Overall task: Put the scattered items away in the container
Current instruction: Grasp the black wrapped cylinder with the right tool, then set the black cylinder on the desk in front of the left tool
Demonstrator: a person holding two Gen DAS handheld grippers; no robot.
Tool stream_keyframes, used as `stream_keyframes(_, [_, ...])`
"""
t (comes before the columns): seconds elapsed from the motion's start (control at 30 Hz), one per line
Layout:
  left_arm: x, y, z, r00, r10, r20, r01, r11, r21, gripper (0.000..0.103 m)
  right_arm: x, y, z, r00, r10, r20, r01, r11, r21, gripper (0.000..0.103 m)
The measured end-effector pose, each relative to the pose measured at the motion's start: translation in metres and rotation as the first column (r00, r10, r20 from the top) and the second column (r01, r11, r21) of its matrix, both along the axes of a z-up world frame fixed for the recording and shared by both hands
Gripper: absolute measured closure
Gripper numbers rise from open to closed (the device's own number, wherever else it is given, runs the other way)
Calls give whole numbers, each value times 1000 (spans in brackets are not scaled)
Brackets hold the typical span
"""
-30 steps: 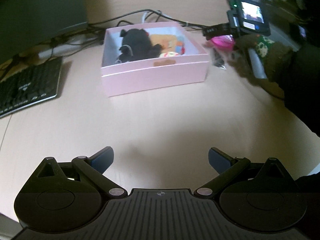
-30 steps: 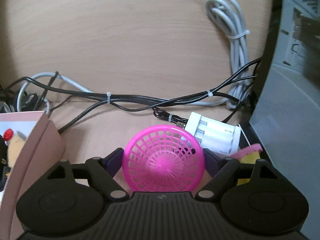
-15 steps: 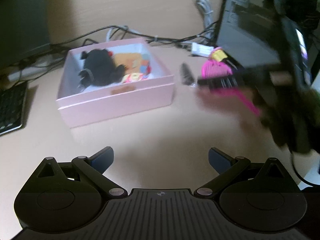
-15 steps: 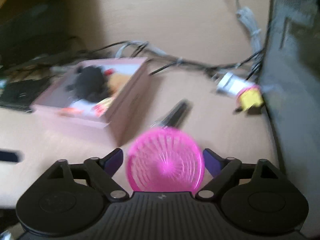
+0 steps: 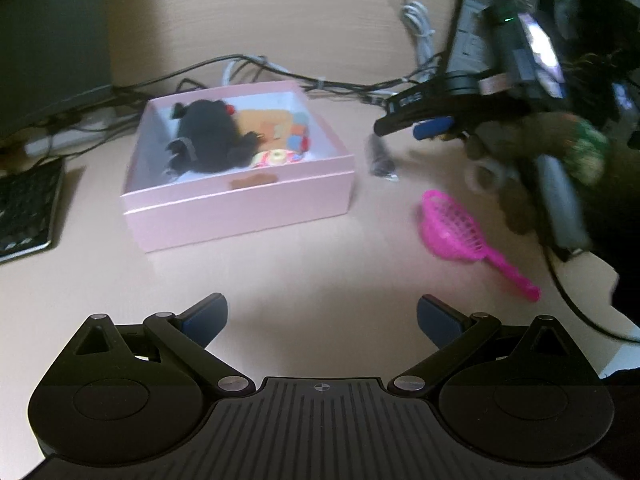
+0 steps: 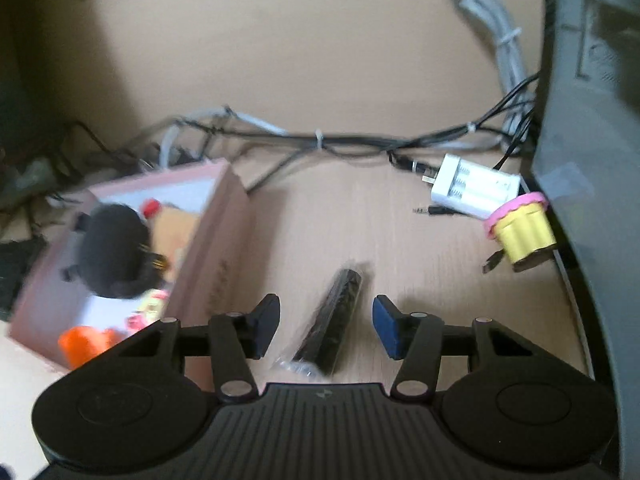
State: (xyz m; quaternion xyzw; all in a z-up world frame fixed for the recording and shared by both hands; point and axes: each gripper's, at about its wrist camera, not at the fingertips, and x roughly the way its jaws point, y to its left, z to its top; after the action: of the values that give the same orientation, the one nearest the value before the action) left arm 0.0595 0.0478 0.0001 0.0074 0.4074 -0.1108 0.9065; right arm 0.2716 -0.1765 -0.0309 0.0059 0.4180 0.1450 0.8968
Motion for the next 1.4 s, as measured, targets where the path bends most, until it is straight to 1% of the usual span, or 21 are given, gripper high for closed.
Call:
stream_keyframes(0.03, [-2,4,0,1000,16,-3,-16,1000,-1,0,2,3,-6,1000,3,-14,-3,1000,-22,67])
stream_keyframes(0.1, [-6,10,0,999,46,-4,-46,999,-1,0,0,5,-13,999,21,-31,-22,999,-36,78])
stream_keyframes(0.13, [-8,13,0,998,60,-3,-60,998,-3,0,-5,5,-13,999,32,-26,-33,999,-42,81])
stream_keyframes(0.2, [-10,18,1,997,80,-2,-80,997,-9,0,-16,3,-11,999,47,-16,-48,998,-48,84])
stream_keyframes(0.27, [-12,19,1,996,89,-4,-89,996,-15,0,-30,-2,-3,998,53,21,-52,996,-66,84])
stream_keyframes(0.33, [-12,17,1,997,79,-1,-79,997,-12,0,-45,-6,12,996,65,59,-61,996,-66,84])
stream_keyframes(0.4, [-11,13,0,998,65,3,-65,998,-9,0,-61,-11,29,992,87,86,-84,996,-42,84])
stream_keyframes(0.5, [-9,7,-3,999,39,4,-39,999,-1,0,-95,-13,55,979,164,122,-162,986,-23,84])
stream_keyframes(0.6, [-8,5,-6,1000,31,-2,-31,999,11,0,-128,-7,70,952,269,142,-267,963,-34,84])
stream_keyframes(0.7, [-9,13,-9,999,46,-8,-46,999,28,0,-154,6,75,914,385,128,-384,923,-33,84])
stream_keyframes(0.77, [-10,22,-11,996,86,-9,-86,995,48,0,-165,19,71,882,457,119,-455,889,-38,84])
stream_keyframes(0.83, [-12,35,-10,991,136,-9,-135,989,53,0,-175,36,62,837,536,105,-534,844,-54,84])
stream_keyframes(0.93, [-17,55,-8,978,209,-2,-209,977,50,0,-187,59,46,761,645,71,-641,764,-74,83])
stream_keyframes(1.03, [-22,69,-4,968,252,6,-251,966,58,0,-202,76,27,678,735,31,-725,675,-136,83])
stream_keyframes(1.07, [-24,72,-3,966,259,12,-259,964,62,0,-206,78,22,660,751,25,-738,654,-166,81])
stream_keyframes(1.1, [-27,74,-1,964,264,19,-264,962,64,0,-209,79,18,649,760,21,-743,639,-199,75])
stream_keyframes(1.13, [-30,75,1,963,267,22,-268,961,64,0,-212,79,14,646,763,21,-739,632,-233,63])
stream_keyframes(1.2, [-34,77,1,962,271,19,-272,960,62,0,-216,75,8,656,754,37,-712,634,-302,52])
stream_keyframes(1.27, [-36,77,-1,963,270,8,-270,961,62,0,-219,68,4,684,728,53,-668,653,-357,52])
stream_keyframes(1.37, [-37,71,-6,971,237,-5,-237,970,49,0,-223,47,9,733,672,111,-579,700,-417,48])
stream_keyframes(1.4, [-37,67,-6,977,212,-6,-212,976,41,0,-224,38,14,750,648,131,-552,723,-415,44])
